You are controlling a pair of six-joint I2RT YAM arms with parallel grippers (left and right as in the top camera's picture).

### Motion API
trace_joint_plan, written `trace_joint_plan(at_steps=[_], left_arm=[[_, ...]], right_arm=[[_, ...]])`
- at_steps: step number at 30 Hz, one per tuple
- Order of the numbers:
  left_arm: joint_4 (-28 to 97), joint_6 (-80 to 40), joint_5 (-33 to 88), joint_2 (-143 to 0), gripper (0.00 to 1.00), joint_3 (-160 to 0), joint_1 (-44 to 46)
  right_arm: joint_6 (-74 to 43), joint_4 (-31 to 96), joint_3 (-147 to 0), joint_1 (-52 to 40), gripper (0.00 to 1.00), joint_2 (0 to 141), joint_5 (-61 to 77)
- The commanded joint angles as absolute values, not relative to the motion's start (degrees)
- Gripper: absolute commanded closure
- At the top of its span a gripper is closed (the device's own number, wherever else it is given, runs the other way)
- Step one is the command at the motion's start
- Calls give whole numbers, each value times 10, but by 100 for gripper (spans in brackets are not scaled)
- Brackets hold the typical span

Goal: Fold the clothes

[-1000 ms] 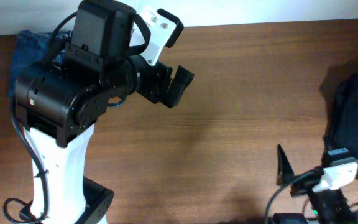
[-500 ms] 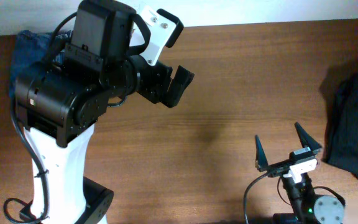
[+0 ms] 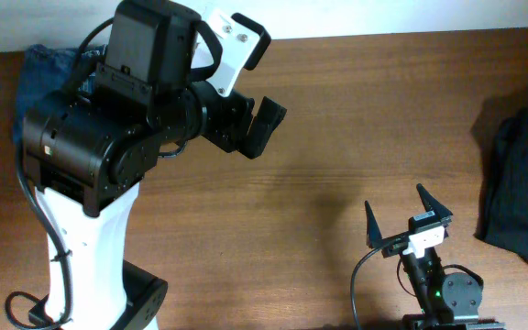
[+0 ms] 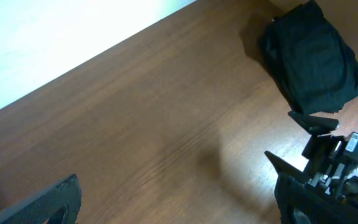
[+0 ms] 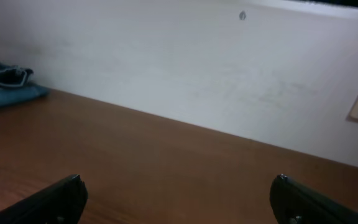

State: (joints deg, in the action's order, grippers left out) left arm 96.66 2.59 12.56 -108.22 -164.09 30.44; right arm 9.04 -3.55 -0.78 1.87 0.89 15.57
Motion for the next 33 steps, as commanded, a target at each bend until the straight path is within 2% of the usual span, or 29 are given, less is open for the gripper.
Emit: trace_joint_plan(at_steps=[1,6,33], left_arm=[[967,27,122,-1080,1,-1641,307],[967,27,122,-1080,1,-1641,307],[965,38,89,-1086,1,-1609,307]], right_arm=[[90,-36,-3,13,1,2,159],[90,35,-3,13,1,3,159],[90,30,-3,13,1,5,159]])
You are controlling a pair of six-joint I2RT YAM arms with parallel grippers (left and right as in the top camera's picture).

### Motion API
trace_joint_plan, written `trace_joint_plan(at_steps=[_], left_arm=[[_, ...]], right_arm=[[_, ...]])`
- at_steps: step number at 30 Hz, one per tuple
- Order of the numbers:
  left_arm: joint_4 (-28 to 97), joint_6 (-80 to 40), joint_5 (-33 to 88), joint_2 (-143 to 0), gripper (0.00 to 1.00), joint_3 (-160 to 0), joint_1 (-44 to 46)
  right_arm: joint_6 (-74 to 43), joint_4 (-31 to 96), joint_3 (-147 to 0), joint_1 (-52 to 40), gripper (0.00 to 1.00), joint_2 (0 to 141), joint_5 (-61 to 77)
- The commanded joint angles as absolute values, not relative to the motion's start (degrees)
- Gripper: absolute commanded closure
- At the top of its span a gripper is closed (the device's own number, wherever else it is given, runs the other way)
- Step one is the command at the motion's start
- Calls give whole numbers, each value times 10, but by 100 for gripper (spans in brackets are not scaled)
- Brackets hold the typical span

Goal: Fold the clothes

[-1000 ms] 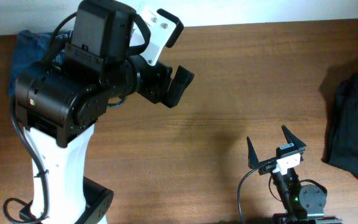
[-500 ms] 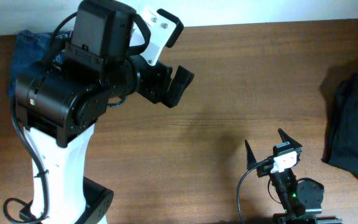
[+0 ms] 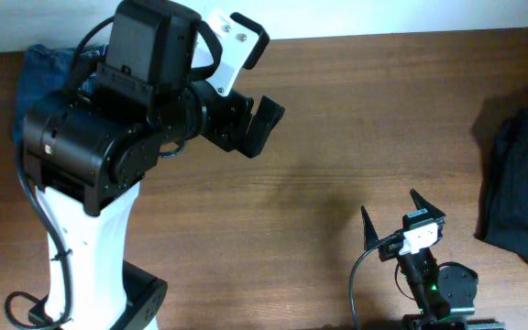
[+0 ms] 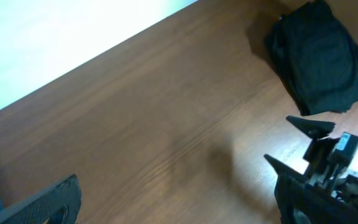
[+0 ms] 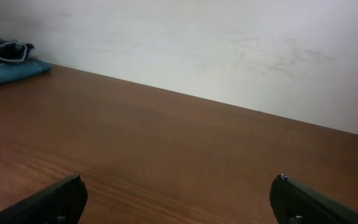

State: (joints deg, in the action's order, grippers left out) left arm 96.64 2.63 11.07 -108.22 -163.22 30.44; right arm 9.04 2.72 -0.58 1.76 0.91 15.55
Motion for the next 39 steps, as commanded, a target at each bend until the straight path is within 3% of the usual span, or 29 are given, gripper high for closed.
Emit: trace_joint_plan(at_steps=[1,8,17,21,28,39], left_arm=[[965,38,89,-1084,1,-1602,307],[877,38,78,-995,1,-1432,310],[524,40,21,-718,1,-829,279],[269,40,29,-581,1,-538,226],[-30,39,84,-373,1,-215,157],[-90,40,126,-163,1,-65,19]], right_arm=[[90,30,-3,13,2,5,159],[90,30,-3,13,1,5,159],[90,30,-3,13,1,5,159],[90,30,-3,13,1,5,159],[90,30,-3,13,1,5,159],[90,30,-3,13,1,5,159]])
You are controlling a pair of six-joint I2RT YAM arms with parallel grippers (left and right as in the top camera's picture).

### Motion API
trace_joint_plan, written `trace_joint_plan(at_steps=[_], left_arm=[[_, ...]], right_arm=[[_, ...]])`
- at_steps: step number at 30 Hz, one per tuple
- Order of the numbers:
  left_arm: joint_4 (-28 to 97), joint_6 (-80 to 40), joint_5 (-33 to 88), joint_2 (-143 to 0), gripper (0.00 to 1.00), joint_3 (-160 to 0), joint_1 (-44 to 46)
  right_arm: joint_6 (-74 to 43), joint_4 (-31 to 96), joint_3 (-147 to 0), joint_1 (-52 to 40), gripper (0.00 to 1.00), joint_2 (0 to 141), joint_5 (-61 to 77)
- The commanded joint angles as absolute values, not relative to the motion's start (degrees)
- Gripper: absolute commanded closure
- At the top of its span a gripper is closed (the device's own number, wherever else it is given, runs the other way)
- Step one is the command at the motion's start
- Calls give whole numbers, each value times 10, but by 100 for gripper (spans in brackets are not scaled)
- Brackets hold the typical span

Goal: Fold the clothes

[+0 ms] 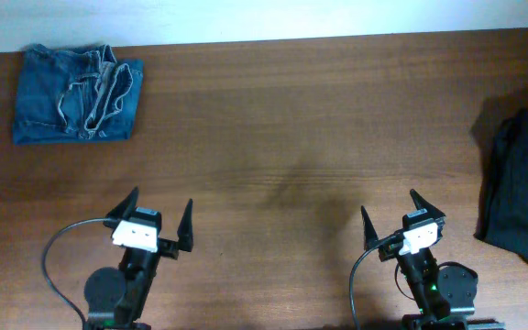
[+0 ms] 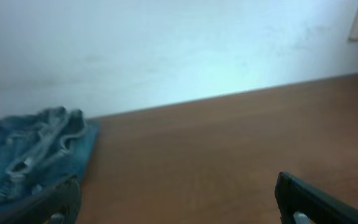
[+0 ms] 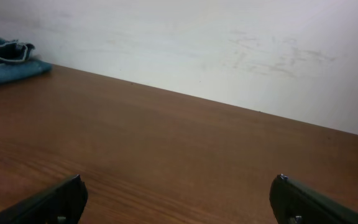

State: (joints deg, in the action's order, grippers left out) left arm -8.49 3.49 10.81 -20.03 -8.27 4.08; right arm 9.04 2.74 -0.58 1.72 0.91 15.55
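Folded blue jeans (image 1: 76, 94) lie at the table's far left corner; the left wrist view shows the blue jeans (image 2: 27, 149) at its left edge, the right wrist view a strip of them (image 3: 8, 61). A dark, bunched garment (image 1: 522, 188) sits at the table's right edge. My left gripper (image 1: 160, 221) rests low at the front left, open and empty (image 2: 176, 202). At the front right my right gripper (image 1: 394, 214) stands open too, with nothing between its fingers (image 3: 179, 199).
The brown wooden table (image 1: 301, 137) runs the full width, with a white wall (image 3: 197, 43) behind its far edge. Both arm bases and their cables sit at the front edge.
My left arm, which was raised high over the left half of the table, is now down at the front left, gripper still open. The jeans it covered are in view. The right arm has not moved.
At first my left arm was raised over the left side, hiding most of the jeans, and my right gripper was low at the front right. Then the right gripper sat slightly further back. Now both arms rest low at the front, open and empty.
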Motion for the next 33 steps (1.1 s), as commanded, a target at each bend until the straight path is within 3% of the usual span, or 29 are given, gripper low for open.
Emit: trace_joint_plan(at_steps=[1,15,33], left_arm=[[-90,40,122,-153,1,-59,13],[-94,40,109,-63,1,-8,-10],[36,40,103,-3,1,-5,-20]], right_arm=[[90,30,-3,13,1,5,159],[90,30,-3,13,1,5,159],[90,30,-3,13,1,5,159]])
